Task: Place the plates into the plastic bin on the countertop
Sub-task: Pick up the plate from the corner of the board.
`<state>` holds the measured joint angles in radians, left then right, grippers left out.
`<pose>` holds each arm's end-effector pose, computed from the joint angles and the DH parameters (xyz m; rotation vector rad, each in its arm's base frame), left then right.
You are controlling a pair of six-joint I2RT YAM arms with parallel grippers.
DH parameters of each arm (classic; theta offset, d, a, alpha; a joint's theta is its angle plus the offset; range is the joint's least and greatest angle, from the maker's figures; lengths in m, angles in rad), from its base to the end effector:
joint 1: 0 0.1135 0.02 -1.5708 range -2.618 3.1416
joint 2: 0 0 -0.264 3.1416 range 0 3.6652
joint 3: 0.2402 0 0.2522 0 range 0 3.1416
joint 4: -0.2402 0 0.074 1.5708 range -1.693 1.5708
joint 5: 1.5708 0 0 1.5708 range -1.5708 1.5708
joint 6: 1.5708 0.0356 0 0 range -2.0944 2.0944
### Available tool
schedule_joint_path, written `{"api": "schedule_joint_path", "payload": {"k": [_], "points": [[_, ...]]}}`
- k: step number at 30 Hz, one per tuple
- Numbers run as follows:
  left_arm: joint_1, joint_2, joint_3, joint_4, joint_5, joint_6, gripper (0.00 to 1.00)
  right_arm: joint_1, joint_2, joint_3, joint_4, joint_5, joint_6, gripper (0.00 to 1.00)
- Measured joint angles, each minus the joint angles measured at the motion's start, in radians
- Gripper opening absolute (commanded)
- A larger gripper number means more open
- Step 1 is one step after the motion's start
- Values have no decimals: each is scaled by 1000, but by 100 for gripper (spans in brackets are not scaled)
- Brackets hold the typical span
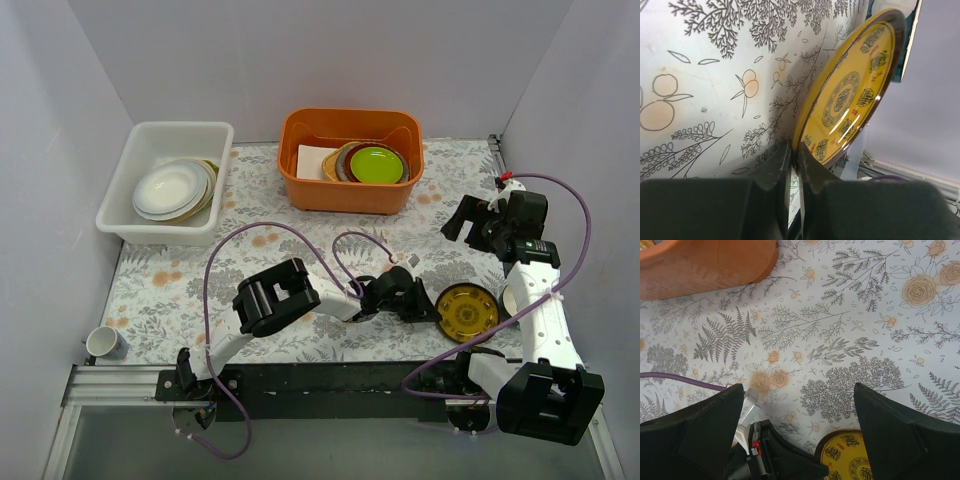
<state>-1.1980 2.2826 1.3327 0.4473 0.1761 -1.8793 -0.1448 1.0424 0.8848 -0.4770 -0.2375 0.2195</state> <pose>0.1688 -0.4487 0.0965 0.7396 -2.4924 1.5421 0.2245 -0.0243 0.2979 0.2677 2.1849 0.3034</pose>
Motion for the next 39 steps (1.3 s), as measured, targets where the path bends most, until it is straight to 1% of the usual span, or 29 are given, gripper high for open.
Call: {"api": "schedule_joint_path", "payload": {"k": [2,9,17,28,34,39], "points": [[0,0,-6,8,-3,-8,0,0,0,0,0,0,-3,98],[0,-10,-27,17,-23,-32,0,-2,0,-1,0,0,-9,98],[1,-68,-93,-6,-66,-26,0,-2,0,-5,-1,-3,-10,98],[5,-179,-156,-141,-128,32,0,-4,0,-5,-1,-24,-7,98],[6,-228,-196,-172,-164,46,0,-4,0,-5,0,-36,-1,98],[14,-298,-251,-206,-188,54,0,-5,0,-5,0,-48,6,98]]}}
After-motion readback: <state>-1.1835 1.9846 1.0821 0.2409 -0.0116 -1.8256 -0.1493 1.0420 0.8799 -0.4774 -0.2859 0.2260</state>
